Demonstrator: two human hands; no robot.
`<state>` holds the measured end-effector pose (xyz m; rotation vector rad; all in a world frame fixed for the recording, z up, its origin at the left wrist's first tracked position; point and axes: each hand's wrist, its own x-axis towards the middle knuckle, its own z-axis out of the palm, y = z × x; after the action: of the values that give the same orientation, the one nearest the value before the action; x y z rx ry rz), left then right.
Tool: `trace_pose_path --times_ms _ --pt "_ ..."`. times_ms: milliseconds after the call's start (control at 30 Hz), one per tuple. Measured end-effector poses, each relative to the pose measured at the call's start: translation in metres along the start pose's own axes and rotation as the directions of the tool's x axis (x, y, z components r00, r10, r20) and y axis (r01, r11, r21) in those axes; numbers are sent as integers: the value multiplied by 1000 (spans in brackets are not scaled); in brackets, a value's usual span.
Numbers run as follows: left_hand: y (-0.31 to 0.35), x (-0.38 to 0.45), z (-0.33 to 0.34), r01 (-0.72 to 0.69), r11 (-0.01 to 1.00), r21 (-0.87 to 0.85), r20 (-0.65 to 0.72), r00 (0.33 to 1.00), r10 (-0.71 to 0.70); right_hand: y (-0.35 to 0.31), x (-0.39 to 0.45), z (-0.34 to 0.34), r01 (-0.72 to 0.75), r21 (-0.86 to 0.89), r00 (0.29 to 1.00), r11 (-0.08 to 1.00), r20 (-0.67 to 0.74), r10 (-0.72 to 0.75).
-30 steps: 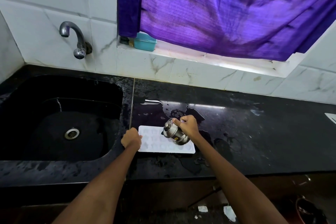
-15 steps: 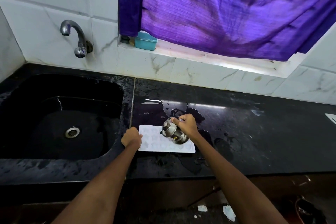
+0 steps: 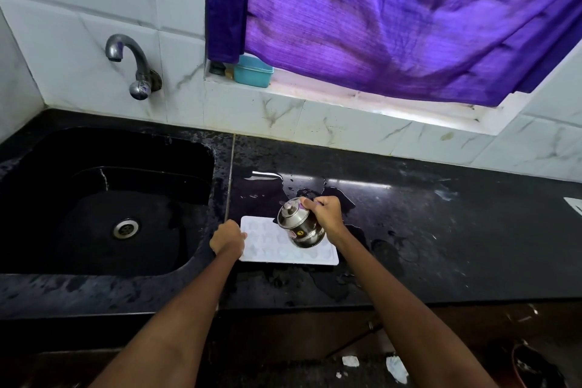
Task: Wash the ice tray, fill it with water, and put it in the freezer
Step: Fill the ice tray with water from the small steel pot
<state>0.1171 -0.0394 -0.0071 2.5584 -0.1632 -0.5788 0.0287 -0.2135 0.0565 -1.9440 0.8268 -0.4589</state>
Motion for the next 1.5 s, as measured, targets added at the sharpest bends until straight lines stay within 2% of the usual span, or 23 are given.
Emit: trace_pose_path --times_ms 133,367,500,867,1267,1500 --pt "-1 0 -2 6 999 -39 7 1000 -6 -7 2 6 14 3 999 1000 34 -14" --pt "-6 6 -4 95 972 -215 50 995 -86 -13 -3 23 109 -119 990 987 98 -97" --pt "-7 5 -3 91 971 -222 49 995 -82 -13 -6 28 147 -200 985 969 124 -123" --pt "-8 5 -2 75 975 -208 24 997 -71 -15 -7 31 162 -224 983 961 121 -138" --pt "-8 6 0 95 968 -233 32 995 -90 -12 -6 30 173 -209 983 963 104 -154" --pt "-9 7 0 98 968 -229 28 995 -94 -10 -3 27 50 -18 998 999 33 -50"
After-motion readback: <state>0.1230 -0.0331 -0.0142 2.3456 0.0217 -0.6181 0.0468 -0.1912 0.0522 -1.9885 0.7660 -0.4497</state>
